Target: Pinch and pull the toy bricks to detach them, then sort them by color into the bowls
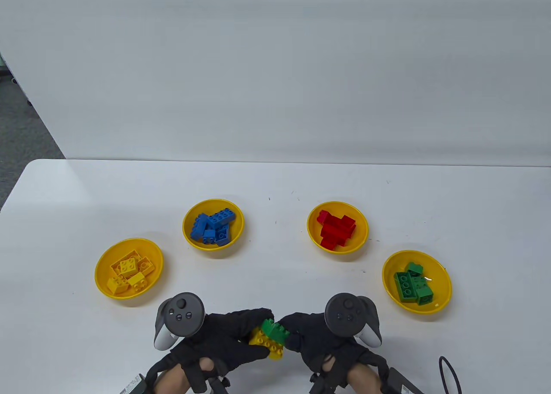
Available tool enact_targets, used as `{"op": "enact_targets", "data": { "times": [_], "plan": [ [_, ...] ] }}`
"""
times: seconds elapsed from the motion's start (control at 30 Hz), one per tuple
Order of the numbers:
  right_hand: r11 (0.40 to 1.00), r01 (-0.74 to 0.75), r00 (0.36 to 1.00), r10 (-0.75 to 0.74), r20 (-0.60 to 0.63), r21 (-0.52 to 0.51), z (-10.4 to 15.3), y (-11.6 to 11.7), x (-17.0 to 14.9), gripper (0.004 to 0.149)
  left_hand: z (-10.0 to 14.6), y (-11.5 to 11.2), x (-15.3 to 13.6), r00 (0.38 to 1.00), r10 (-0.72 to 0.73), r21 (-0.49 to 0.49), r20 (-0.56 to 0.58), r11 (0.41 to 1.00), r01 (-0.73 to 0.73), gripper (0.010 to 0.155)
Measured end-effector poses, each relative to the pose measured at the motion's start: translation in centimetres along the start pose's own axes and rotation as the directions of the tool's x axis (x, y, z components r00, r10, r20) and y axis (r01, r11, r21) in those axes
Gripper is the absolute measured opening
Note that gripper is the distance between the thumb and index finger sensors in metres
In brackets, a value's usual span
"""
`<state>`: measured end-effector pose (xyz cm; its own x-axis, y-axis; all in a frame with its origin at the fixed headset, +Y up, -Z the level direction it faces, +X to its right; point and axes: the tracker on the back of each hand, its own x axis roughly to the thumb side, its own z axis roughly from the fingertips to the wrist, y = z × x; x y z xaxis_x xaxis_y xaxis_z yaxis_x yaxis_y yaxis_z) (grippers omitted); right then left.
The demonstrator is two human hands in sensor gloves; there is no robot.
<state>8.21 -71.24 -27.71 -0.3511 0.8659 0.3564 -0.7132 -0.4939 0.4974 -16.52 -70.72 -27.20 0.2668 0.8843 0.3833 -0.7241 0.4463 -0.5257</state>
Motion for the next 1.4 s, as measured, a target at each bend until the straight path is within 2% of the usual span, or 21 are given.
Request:
{"op": "enact_targets", "data": {
  "times": [0.03,0.1,0.17,0.2,0.23,0.27,0.3,0.33,0.4,0.53,0.63,0.73,0.8,0.83,0.87,0.93,1.1,1.17,1.3,1.4],
  "plan": [
    [0.998,-0.012,1.0,0.013,0.013,-0.069,0.0,-0.6,0.0,0.062,0.1,0.1,-0.1,1.0,0.007,0.037,-0.003,0.999,-0.007,0.072],
    [0.991,-0.063,0.998,0.064,0.004,-0.119,0.2,-2.4,0.4,0.062,0.1,0.3,-0.3,1.0,0.012,0.057,-0.017,0.998,-0.011,0.071],
    [0.918,-0.226,0.973,0.229,-0.03,-0.325,1.3,-5.3,1.2,0.062,0.3,0.6,-0.4,0.999,0.005,0.088,-0.034,0.996,-0.002,0.071],
    [0.828,-0.359,0.931,0.352,-0.099,-0.43,2.2,-7.2,1.5,0.062,0.4,0.7,-0.5,0.999,-0.005,0.098,-0.05,0.995,0.01,0.07],
    [0.743,-0.464,0.882,0.438,-0.173,-0.482,3.0,-8.6,1.6,0.063,0.4,0.7,-0.5,0.998,-0.011,0.101,-0.057,0.995,0.017,0.07],
    [0.633,-0.577,0.811,0.52,-0.269,-0.516,4.0,-10.2,1.5,0.063,0.4,0.8,-0.5,0.998,-0.013,0.102,-0.065,0.995,0.02,0.07],
    [0.553,-0.651,0.752,0.564,-0.341,-0.521,4.8,-11.4,1.2,0.063,0.4,0.8,-0.5,0.997,-0.013,0.104,-0.07,0.994,0.02,0.07],
    [0.482,-0.715,0.693,0.58,-0.428,-0.506,5.8,-12.9,0.5,0.063,0.4,0.8,-0.5,0.997,-0.013,0.106,-0.075,0.994,0.021,0.07],
    [0.414,-0.785,0.62,0.529,-0.58,-0.461,7.8,-15.6,-1.4,0.063,0.5,0.7,-0.5,0.996,-0.025,0.11,-0.086,0.993,0.034,0.069],
    [0.409,-0.847,0.503,0.411,-0.76,-0.34,10.3,-18.9,-5.8,0.063,0.4,0.7,-0.7,0.994,-0.035,0.105,-0.107,0.993,0.047,0.068],
    [0.464,-0.841,0.446,0.302,-0.843,-0.279,11.6,-19.9,-9.4,0.062,0.4,0.7,-0.9,0.992,-0.042,0.102,-0.121,0.993,0.055,0.068],
    [0.474,-0.837,0.427,0.25,-0.869,-0.274,12.1,-20.3,-11.1,0.065,0.4,0.7,-0.9,0.991,-0.043,0.102,-0.129,0.993,0.057,0.068],
    [0.513,-0.808,0.451,0.222,-0.864,-0.29,12.1,-20.4,-11.4,0.074,0.4,0.6,-0.9,0.99,-0.044,0.101,-0.131,0.993,0.057,0.068],
    [0.511,-0.798,0.476,0.212,-0.853,-0.318,12.2,-20.5,-11.2,0.075,0.4,0.7,-0.9,0.99,-0.043,0.102,-0.131,0.993,0.057,0.068],
    [0.496,-0.786,0.515,0.195,-0.835,-0.369,12.3,-20.6,-10.9,0.073,0.4,0.7,-0.9,0.99,-0.043,0.103,-0.132,0.993,0.057,0.068],
    [0.452,-0.783,0.552,0.186,-0.813,-0.428,12.4,-20.8,-10.0,0.07,0.4,0.7,-0.9,0.99,-0.045,0.104,-0.133,0.993,0.059,0.068],
    [0.404,-0.773,0.612,0.273,-0.743,-0.489,11.9,-20.1,-7.2,0.066,0.5,0.7,-0.9,0.989,-0.047,0.106,-0.139,0.992,0.062,0.067],
    [0.402,-0.752,0.654,0.354,-0.669,-0.522,10.9,-19.2,-5.6,0.065,0.5,0.7,-0.9,0.989,-0.05,0.113,-0.138,0.991,0.066,0.067],
    [0.383,-0.774,0.632,0.491,-0.599,-0.503,8.9,-17.0,-3.1,0.063,0.8,1.6,-0.7,0.987,-0.075,0.154,-0.141,0.983,0.097,0.066],
    [0.374,-0.797,0.601,0.575,-0.556,-0.475,7.6,-15.2,-1.8,0.062,1.5,3.6,0.0,0.984,-0.114,0.247,-0.136,0.958,0.145,0.064]
  ]
}}
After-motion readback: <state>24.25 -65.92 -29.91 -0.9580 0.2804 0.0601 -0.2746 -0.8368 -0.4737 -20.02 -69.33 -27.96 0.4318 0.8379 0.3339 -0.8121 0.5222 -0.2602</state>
